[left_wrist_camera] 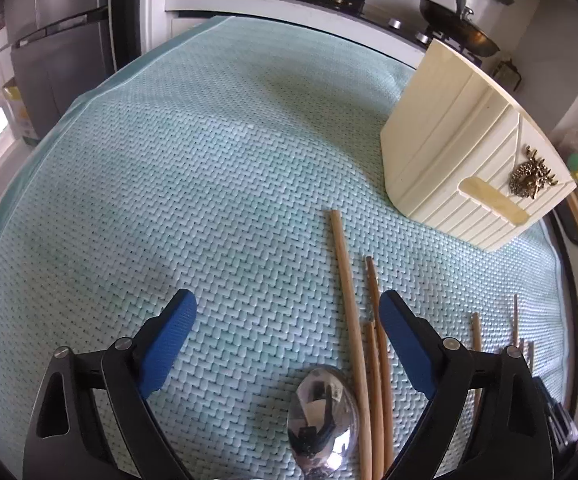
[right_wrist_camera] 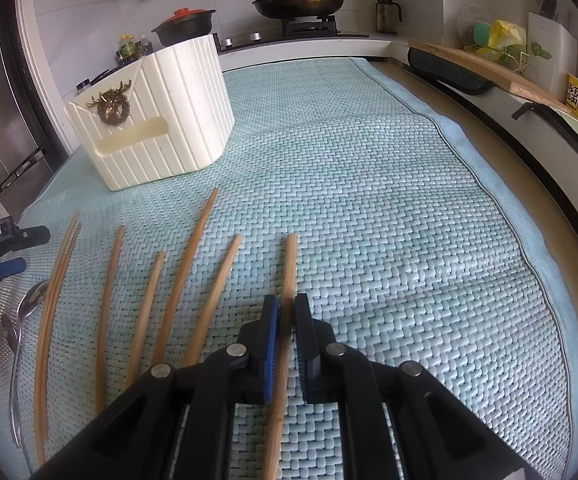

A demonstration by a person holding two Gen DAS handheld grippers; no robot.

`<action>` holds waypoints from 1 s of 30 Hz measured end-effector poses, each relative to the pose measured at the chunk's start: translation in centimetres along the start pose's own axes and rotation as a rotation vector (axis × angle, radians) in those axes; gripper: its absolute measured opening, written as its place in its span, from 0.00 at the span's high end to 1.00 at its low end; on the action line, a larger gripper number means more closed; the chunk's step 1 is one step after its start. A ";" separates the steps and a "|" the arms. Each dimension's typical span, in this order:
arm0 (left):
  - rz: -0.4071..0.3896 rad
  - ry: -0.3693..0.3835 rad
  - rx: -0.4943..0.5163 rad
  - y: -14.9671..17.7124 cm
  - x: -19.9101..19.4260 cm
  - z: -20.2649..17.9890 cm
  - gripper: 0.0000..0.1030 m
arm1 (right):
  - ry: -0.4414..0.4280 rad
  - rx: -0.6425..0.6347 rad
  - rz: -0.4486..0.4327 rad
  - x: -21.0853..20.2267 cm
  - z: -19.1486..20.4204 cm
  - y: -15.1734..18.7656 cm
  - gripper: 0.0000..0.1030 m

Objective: Organize utensils

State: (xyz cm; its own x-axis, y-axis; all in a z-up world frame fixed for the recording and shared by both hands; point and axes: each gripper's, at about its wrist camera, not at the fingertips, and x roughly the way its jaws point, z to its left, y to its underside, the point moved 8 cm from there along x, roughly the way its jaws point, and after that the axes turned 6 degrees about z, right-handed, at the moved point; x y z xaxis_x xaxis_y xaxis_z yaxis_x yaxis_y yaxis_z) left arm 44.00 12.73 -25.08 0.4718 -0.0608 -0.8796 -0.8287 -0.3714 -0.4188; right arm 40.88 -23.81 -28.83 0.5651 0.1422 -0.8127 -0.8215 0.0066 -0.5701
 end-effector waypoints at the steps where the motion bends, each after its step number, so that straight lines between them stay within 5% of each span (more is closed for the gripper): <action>1: 0.014 -0.001 0.002 0.1 0.2 0.3 0.10 | 0.001 -0.001 0.000 0.0 0.0 0.0 0.92; 9: 0.038 -0.135 0.110 2.0 2.9 -2.4 0.20 | -0.004 0.002 -0.001 0.0 0.1 0.0 0.92; 10: 0.032 -0.157 0.126 2.3 2.8 -2.5 0.26 | -0.003 0.002 -0.001 0.0 0.1 0.0 0.92; 14: 0.013 -0.139 0.193 3.3 1.8 -3.5 0.89 | -0.005 0.004 -0.001 0.0 0.1 0.0 0.92; 17: 0.008 -0.117 0.211 3.1 2.5 -5.3 0.93 | -0.002 0.002 -0.001 0.0 0.1 0.0 0.92; 20: -0.012 0.020 0.179 2.2 1.5 -6.4 0.97 | -0.012 0.008 -0.001 0.0 -0.1 0.0 0.92; 30: -0.152 0.178 0.187 2.0 -7.0 -8.7 0.97 | -0.146 0.110 -0.008 -1.1 -1.6 -0.1 0.93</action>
State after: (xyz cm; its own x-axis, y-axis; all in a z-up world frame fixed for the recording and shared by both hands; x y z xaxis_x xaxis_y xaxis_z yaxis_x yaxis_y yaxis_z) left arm 41.64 4.40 -17.75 0.6267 -0.1848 -0.7571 -0.7776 -0.2127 -0.5917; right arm 40.46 -25.55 -28.03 0.5613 0.2837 -0.7775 -0.8249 0.1152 -0.5535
